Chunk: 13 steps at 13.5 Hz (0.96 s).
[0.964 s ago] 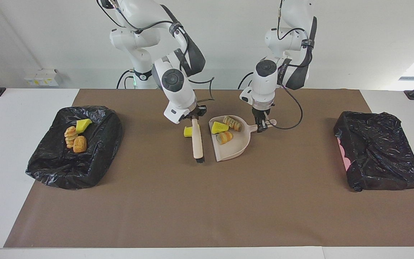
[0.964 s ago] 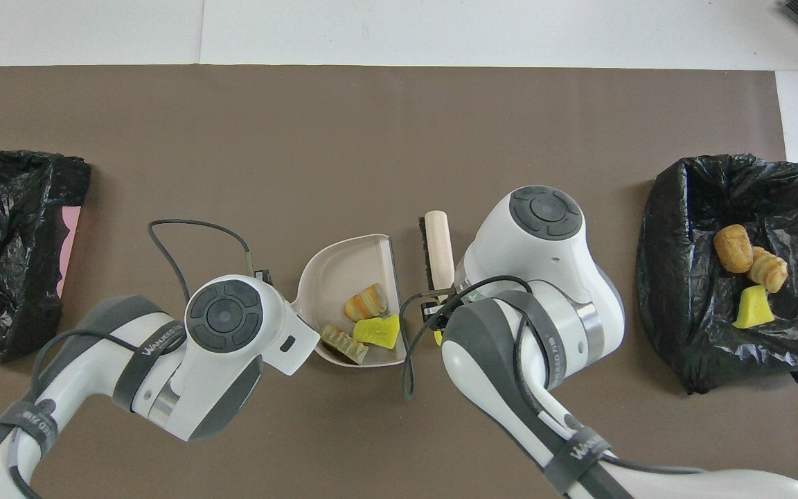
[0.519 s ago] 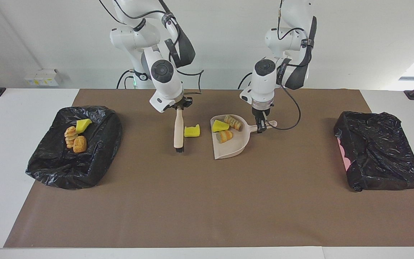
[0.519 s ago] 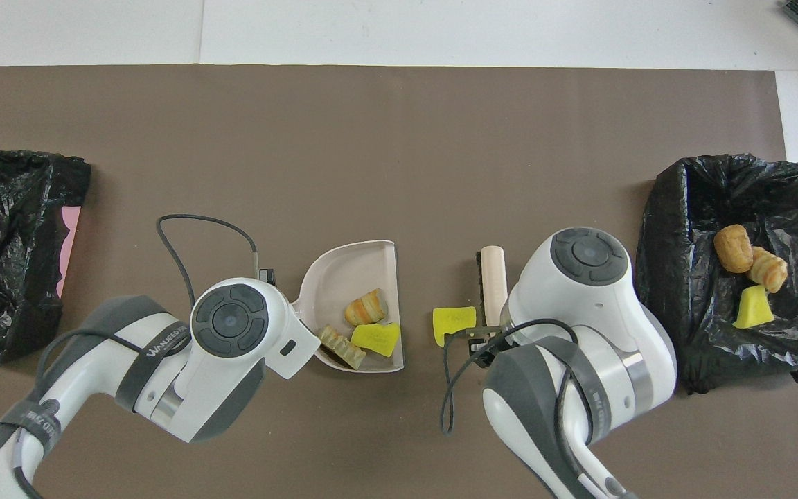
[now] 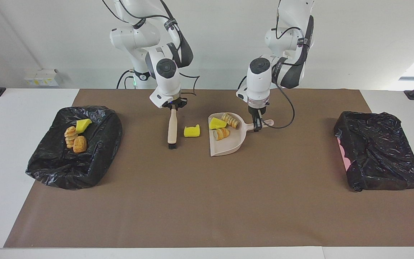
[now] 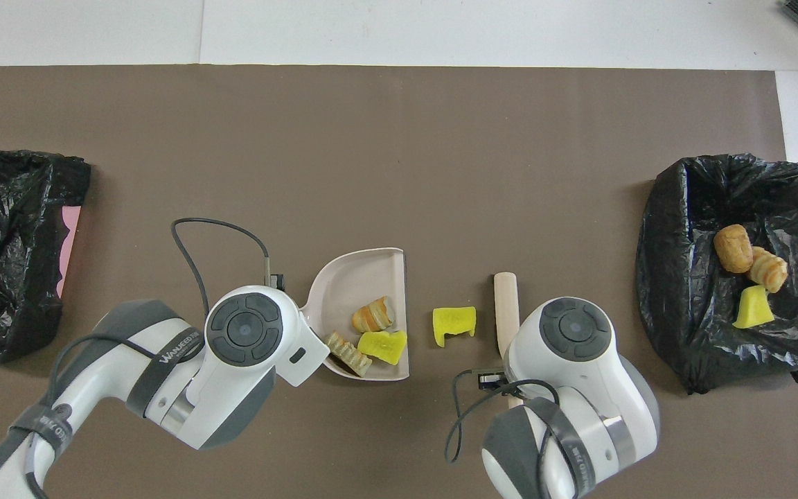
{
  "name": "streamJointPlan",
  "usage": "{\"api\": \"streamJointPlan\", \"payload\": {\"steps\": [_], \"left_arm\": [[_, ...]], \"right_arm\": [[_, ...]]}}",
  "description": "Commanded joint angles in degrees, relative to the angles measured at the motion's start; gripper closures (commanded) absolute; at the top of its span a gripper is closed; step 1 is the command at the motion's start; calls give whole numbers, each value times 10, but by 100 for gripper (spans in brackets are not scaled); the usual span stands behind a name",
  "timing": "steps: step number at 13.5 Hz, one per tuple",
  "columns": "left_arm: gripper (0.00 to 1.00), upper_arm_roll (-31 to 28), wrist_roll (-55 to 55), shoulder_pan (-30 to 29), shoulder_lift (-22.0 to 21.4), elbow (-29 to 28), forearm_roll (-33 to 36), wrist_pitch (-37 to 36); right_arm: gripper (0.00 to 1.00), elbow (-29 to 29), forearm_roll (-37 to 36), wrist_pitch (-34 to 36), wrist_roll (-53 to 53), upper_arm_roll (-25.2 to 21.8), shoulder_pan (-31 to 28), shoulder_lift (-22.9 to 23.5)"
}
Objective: Sweep and dump trash in bin
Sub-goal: 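Sweep the pieces into the dustpan held by the left gripper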
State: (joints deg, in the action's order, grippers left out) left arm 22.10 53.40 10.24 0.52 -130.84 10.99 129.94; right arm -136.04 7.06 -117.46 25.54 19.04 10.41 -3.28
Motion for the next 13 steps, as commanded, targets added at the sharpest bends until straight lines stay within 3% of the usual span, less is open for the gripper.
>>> {"api": "streamJointPlan", "payload": {"steps": [1, 5, 7, 13], "left_arm": [[100, -4, 0, 7, -18, -12, 7, -8], [100, -3, 0, 4, -16, -13, 7, -3], [100, -3, 2, 2, -16, -13, 6, -4], [100, -5, 8, -7, -11, -12, 6, -1]], "right_arm": [[100, 49, 4, -25, 58, 5, 46, 65], [100, 174, 73, -21, 89, 5, 90, 149], [100, 206, 79, -27, 120, 5, 102, 177], [100, 208, 64, 58, 116, -1, 59, 144]]}}
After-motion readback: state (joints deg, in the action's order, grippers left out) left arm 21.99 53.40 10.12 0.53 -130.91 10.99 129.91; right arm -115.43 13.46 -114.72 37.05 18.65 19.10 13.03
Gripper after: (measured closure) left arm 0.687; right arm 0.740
